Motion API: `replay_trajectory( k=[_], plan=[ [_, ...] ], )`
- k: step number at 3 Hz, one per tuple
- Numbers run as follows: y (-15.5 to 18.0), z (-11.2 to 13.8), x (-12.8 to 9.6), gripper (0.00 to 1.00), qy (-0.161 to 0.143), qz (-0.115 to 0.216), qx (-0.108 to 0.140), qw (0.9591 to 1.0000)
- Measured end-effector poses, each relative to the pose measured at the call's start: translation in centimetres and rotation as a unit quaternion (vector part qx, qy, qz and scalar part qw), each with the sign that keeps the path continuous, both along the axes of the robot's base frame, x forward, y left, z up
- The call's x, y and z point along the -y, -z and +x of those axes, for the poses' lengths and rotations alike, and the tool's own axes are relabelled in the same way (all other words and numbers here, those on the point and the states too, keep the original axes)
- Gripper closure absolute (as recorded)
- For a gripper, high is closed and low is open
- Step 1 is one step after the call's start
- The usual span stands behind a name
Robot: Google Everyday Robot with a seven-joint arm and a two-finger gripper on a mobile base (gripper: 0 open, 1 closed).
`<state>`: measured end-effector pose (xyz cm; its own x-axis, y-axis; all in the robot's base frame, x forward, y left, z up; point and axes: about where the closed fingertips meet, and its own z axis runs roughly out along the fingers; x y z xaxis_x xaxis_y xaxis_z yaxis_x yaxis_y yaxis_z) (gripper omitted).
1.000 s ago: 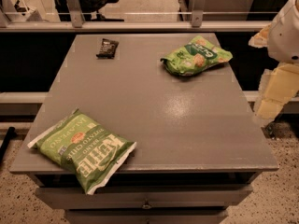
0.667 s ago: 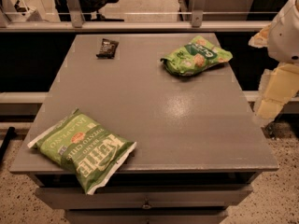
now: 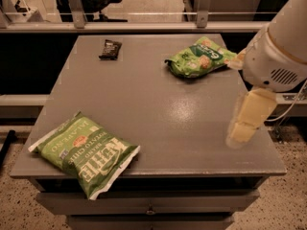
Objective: Move green jalapeno chip bag near green rice chip bag
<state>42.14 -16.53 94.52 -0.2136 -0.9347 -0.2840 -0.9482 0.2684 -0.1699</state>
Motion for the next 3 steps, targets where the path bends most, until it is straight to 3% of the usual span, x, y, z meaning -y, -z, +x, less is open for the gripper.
replay_trajectory(
  k=[1, 2, 3],
  plan=[
    [2.6, -1.8, -4.9, 0.0, -0.005, 0.067, -0.035, 0.9971],
    [4.6, -3.5, -10.2, 0.0, -0.015, 0.144, -0.067, 0.9872],
    [5.4, -4.2, -15.2, 0.0, -0.026, 0.211, -0.082, 0.9736]
  ],
)
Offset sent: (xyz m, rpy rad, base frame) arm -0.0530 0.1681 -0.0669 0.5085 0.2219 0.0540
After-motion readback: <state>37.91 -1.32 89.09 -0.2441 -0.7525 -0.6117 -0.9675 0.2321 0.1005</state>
